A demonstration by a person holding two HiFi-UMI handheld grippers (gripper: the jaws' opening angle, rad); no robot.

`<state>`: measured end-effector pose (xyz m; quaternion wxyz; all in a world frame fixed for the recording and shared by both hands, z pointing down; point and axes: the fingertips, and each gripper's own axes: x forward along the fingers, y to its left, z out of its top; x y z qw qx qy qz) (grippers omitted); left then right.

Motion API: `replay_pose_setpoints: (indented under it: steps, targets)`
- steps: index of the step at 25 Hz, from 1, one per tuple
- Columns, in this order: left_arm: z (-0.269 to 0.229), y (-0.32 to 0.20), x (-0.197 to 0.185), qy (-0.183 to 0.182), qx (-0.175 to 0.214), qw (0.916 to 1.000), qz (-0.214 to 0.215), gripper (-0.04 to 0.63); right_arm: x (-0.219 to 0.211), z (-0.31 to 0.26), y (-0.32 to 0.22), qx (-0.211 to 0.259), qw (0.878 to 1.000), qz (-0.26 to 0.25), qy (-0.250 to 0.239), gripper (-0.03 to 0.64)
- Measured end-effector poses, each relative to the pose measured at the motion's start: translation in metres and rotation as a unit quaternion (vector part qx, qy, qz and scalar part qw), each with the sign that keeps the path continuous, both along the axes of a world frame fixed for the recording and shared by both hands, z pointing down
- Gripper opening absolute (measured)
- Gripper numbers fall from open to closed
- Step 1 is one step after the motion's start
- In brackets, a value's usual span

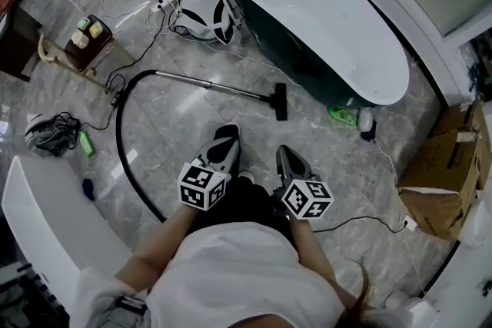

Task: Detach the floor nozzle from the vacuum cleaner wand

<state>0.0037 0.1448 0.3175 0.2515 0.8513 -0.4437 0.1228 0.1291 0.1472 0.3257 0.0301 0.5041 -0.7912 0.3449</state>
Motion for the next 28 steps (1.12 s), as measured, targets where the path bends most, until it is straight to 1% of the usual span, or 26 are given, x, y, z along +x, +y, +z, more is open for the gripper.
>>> replay_pose_setpoints:
  steps: [3,7,12,17,24,28]
  targets:
    - [0.001,-0.014,0.006,0.0,0.001,1.0,0.009,0.009,0.005,0.001,-0.012,-0.002,1.0,0.01,-0.002,0.017]
    - [0.003,-0.033,0.007,0.002,-0.004,0.9999,0.014,0.009,0.004,0.0,-0.03,0.001,1.0,0.008,0.005,0.017]
    - [0.005,-0.068,0.01,0.0,-0.015,0.9997,0.017,0.009,0.006,-0.004,-0.059,0.0,1.0,0.008,0.014,0.017]
    - [0.002,-0.102,0.012,0.005,-0.014,0.9994,0.031,0.009,0.007,-0.007,-0.086,-0.003,1.0,0.016,0.018,0.017]
    - [0.0,-0.149,0.006,0.012,-0.016,0.9991,0.038,0.011,0.006,-0.008,-0.128,-0.006,0.999,0.035,0.026,0.017]
    - [-0.002,-0.169,0.002,0.02,-0.016,0.9983,0.052,0.009,-0.004,-0.009,-0.148,-0.008,0.999,0.036,0.031,0.017]
